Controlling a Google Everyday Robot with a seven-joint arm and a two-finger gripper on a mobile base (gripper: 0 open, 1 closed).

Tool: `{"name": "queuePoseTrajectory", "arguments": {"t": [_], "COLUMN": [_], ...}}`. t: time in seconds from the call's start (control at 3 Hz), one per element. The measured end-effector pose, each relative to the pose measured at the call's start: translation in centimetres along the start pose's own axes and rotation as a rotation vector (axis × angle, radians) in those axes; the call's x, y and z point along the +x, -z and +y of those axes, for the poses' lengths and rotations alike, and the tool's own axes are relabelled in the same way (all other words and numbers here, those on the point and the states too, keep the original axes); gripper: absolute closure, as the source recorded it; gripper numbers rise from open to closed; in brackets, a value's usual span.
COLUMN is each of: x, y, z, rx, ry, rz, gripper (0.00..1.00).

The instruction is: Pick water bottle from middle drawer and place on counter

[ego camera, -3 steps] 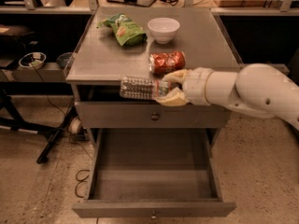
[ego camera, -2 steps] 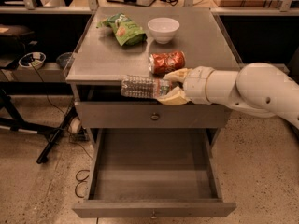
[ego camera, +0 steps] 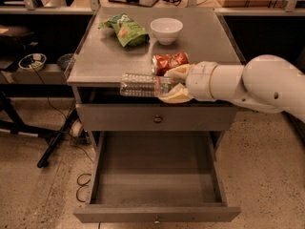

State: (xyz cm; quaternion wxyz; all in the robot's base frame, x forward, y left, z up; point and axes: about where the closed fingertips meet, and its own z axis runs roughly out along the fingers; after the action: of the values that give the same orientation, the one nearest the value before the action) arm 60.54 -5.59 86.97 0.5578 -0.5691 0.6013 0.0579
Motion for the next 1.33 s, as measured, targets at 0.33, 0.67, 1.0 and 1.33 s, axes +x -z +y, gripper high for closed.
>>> {"name": "queuePoseTrajectory", "arguments": {"t": [0.33,0.67,1.0,1.33], "x": [-1.5,-1.7,-0.3,1.7], "y": [1.5,3.0,4.3,5.1], "z": [-2.5,-4.8,-6.6,-8.4], "rx": [0.023,0.071,0.123,0.163], "ry": [0.060,0.108,0.124,0.140], "rz": [0.028,0.058,0.098,0.137], "gripper": [1.00,1.00,1.00,1.00]}}
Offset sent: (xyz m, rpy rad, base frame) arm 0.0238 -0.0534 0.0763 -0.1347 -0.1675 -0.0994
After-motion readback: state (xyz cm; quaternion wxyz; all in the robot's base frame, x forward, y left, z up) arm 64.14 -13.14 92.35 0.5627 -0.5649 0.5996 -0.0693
